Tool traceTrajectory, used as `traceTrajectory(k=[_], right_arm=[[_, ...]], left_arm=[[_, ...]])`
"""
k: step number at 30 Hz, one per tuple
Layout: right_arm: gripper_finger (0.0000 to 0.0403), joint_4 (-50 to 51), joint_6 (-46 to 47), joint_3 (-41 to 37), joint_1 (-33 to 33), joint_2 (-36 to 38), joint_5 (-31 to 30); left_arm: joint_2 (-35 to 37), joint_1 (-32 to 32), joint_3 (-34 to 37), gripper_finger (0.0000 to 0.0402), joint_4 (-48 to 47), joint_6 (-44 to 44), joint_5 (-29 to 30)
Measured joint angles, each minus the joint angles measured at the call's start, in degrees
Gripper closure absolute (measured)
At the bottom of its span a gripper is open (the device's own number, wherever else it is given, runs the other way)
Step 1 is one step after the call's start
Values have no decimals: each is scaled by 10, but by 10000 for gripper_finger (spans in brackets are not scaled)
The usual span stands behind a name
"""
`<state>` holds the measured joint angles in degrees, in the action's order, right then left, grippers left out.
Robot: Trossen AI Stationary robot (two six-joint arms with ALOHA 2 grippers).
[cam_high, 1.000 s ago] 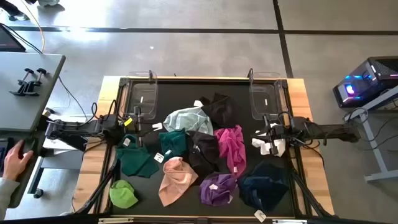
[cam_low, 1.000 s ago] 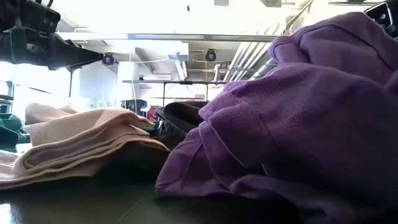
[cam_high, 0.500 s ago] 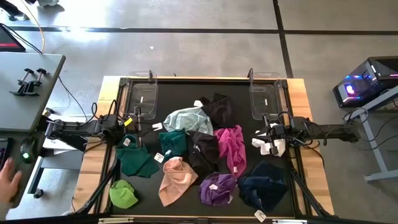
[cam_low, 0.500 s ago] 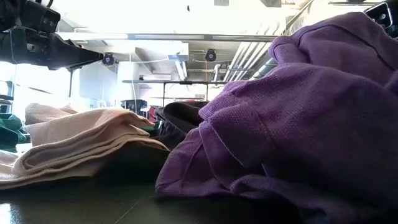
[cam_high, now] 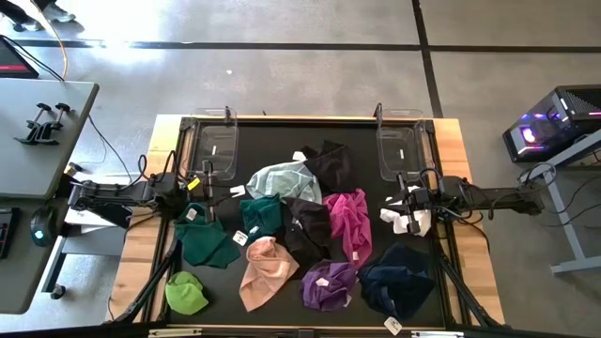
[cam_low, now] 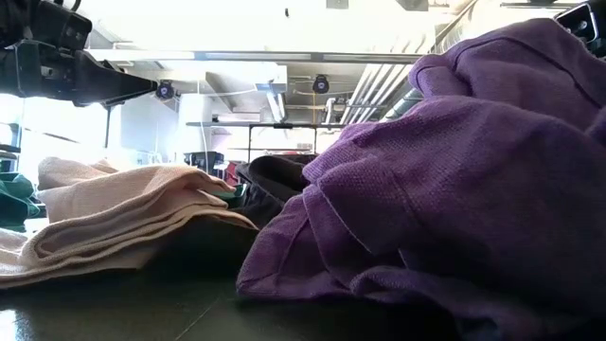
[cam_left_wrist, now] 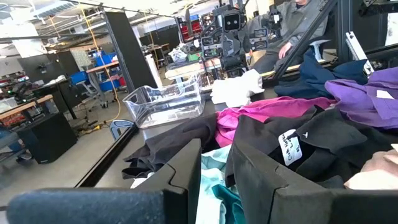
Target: Sort towels by color in basket
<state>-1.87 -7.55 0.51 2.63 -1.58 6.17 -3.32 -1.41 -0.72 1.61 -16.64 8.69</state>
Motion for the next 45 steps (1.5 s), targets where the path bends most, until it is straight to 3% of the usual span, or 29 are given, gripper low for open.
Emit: traceTrajectory(k=[21, 27, 31, 34, 37, 41, 43, 45], right_arm=[[398, 0, 0, 0, 0, 0, -1], [398, 0, 7, 0, 0, 0, -60], [399, -1, 84, 0, 0, 0, -60], [398, -24, 229, 0, 0, 0, -61], [399, -72, 333, 0, 0, 0, -100], [399, -118, 348, 0, 0, 0, -155], [399, -163, 340, 0, 1, 0, -120], [399, -224, 308, 0, 10, -4, -32]], left_arm=[[0, 0, 0, 323, 0, 0, 0], [0, 0, 0, 323, 0, 0, 0], [0, 0, 0, 323, 0, -9, 0], [0, 0, 0, 323, 0, -19, 0], [0, 0, 0, 323, 0, -10, 0], [0, 0, 0, 323, 0, 18, 0], [0, 0, 0, 323, 0, 44, 0], [0, 0, 0, 323, 0, 71, 0]])
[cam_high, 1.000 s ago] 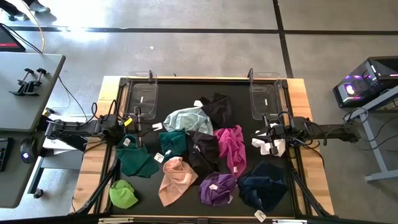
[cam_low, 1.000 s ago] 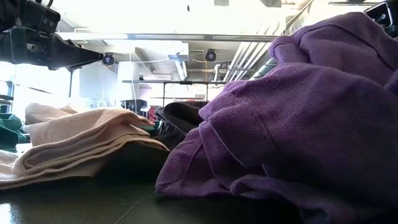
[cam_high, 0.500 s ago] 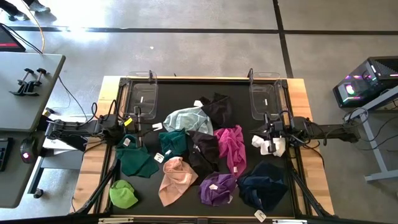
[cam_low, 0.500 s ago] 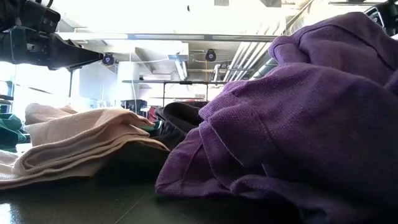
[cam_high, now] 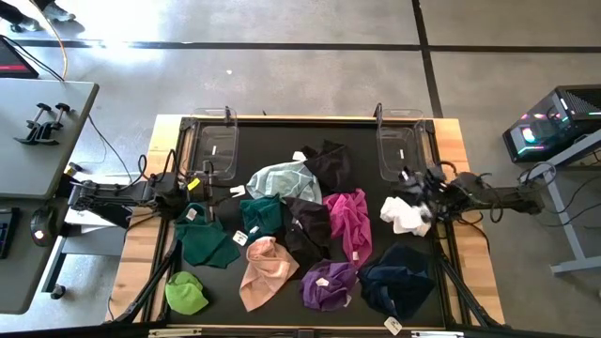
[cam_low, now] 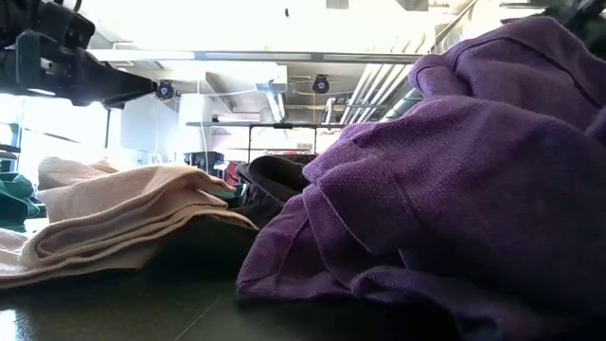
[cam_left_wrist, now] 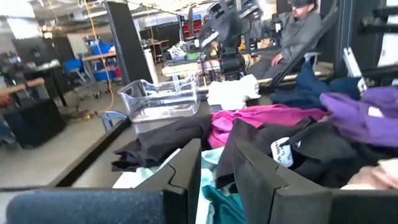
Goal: Sort towels by color in basket
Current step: Put the white microfiber cloth into the right transparent bin
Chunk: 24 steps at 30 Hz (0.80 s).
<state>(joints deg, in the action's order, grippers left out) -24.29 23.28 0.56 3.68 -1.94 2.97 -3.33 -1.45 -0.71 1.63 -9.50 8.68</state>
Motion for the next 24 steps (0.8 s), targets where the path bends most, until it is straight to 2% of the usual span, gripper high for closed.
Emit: traceTrajectory(k=[2, 3, 6, 10, 13, 18, 24], right_arm=[[398, -63, -38, 0, 16, -10, 58], [398, -82, -57, 1, 25, -18, 66], [395, -39, -94, 33, 52, -52, 33], [371, 136, -104, 135, 79, -117, -77], [334, 316, -55, 235, 88, -178, -142], [257, 597, 37, 392, 91, -290, -160], [200, 855, 151, 505, 91, -423, -159]], left_arm=[[0, 0, 0, 323, 0, 30, -1], [0, 0, 0, 323, 0, 50, -1], [0, 0, 0, 323, 0, 114, -2], [0, 0, 0, 323, 0, 155, -2], [0, 0, 0, 323, 0, 159, -2], [0, 0, 0, 323, 0, 164, -2], [0, 0, 0, 323, 0, 204, -2]])
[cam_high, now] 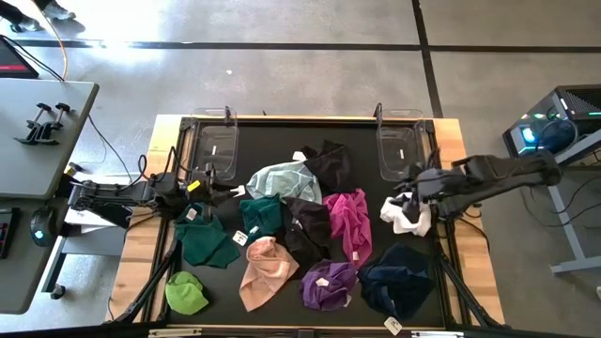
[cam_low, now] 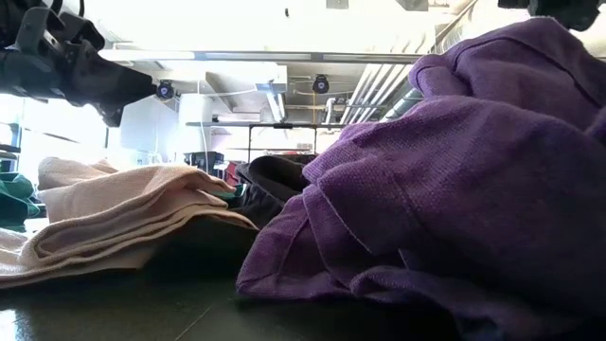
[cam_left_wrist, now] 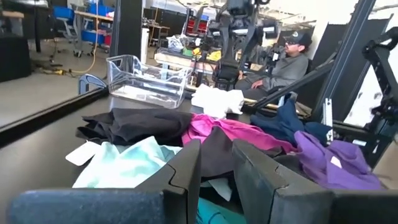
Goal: Sort towels by color in basket
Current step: Put the white microfiber cloth into the right transparent bin
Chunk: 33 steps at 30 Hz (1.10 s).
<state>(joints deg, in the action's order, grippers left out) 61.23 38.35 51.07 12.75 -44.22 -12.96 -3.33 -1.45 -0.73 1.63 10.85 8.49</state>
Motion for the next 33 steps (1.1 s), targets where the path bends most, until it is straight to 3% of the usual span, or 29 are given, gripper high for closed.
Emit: traceTrajectory(k=[4, 11, 16, 22, 27, 33], right_arm=[[190, 104, 46, 36, 0, -83, 33], [189, 184, 171, 8, 0, -217, 69], [189, 178, 170, -31, 0, -293, 145], [195, 142, 162, -72, -12, -362, 144], [243, 97, 129, -70, -37, -421, 113], [337, 14, 56, -69, -62, -494, 114]], left_arm=[[0, 0, 0, 323, 0, 54, 0], [0, 0, 0, 323, 0, 86, 0], [0, 0, 0, 323, 0, 86, 0], [0, -1, 0, 323, 0, 71, -5], [0, -1, 0, 323, 15, 62, -7], [-3, -1, 0, 323, 18, 41, -9]])
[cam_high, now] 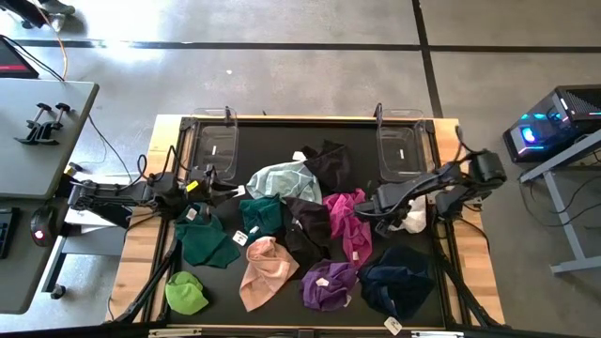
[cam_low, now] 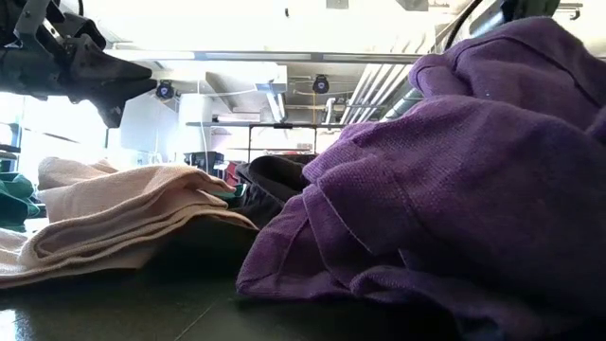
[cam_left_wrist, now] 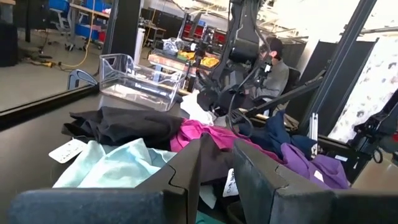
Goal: Sort towels by color in basket
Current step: Put the white microfiber cloth into the right transparent bin
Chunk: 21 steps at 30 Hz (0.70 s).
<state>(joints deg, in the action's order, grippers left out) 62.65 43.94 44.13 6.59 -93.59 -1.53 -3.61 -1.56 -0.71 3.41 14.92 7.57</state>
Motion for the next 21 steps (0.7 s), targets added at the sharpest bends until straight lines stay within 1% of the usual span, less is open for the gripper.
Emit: traceTrajectory(k=[2, 3, 5, 8, 11, 13, 15, 17, 21], right_arm=[[375, -14, -34, 2, 0, -16, 2], [387, -16, -45, 4, 2, -20, 2], [389, -16, -52, 19, 11, -25, -8], [383, -7, -38, 62, 28, -15, -60], [395, 13, -38, 111, 46, 22, -104], [395, 21, -39, 146, 55, 49, -132], [393, 45, -33, 186, 62, 77, -169], [396, 93, -21, 223, 64, 105, -217], [398, 195, 35, 276, 34, 151, -331]], left_arm=[[0, 0, 0, 323, -1, -1, 0], [-1, 0, 0, 323, -1, -1, 0], [-1, 0, 0, 323, -2, -2, 0], [-1, 0, 0, 323, -1, -2, 0], [-1, 0, 0, 323, 2, -2, 0], [-2, 0, 0, 323, 2, -2, 0], [-2, 0, 0, 323, 4, -2, 0], [-2, 0, 0, 323, 4, -2, 0], [-2, 0, 0, 323, 8, -5, 0]])
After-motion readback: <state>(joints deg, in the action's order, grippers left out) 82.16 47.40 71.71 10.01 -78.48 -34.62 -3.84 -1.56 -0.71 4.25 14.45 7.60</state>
